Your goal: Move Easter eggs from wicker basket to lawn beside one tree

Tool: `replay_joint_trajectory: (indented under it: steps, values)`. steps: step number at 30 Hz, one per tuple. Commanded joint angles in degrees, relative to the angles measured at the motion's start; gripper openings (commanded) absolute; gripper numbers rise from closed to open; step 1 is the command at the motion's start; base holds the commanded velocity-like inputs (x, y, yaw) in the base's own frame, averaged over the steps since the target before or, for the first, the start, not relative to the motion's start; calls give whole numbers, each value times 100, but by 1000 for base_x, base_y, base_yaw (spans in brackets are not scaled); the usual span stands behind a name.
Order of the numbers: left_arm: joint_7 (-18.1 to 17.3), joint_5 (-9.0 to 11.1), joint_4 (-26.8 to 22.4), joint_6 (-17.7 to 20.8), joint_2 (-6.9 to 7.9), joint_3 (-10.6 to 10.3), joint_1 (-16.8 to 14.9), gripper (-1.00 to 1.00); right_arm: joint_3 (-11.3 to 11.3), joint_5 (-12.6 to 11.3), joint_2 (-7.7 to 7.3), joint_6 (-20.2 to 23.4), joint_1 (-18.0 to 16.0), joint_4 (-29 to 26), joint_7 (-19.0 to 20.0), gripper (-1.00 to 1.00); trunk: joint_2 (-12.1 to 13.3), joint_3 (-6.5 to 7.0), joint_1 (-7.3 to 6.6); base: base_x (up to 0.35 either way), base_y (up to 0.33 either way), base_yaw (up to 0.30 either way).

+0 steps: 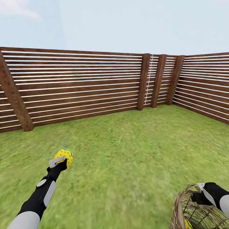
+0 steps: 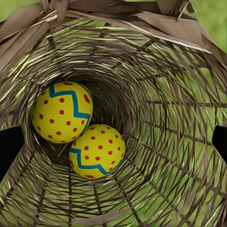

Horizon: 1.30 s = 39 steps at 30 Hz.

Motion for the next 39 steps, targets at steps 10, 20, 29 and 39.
replay_joint_trajectory:
  steps: [10,20,29,39]
  values:
    - [-46,12,5,-9,-5,14,-4,-100,49,-37,4,30,-2,-10,14,100,-405,-185,219,0,0,0]
    - [-46,3,5,-9,-40,14,-4,-100,49,-37,5,30,-2,-10,14,100,-806,-365,439,0,0,0]
    - [-46,3,5,-9,-40,14,-4,-100,54,-37,11,30,-2,-10,14,100,-1167,-526,637,0,0,0]
    - [-46,3,5,-9,-40,14,-4,-100,54,-37,22,30,-2,-10,14,100,-1568,-706,856,0,0,0]
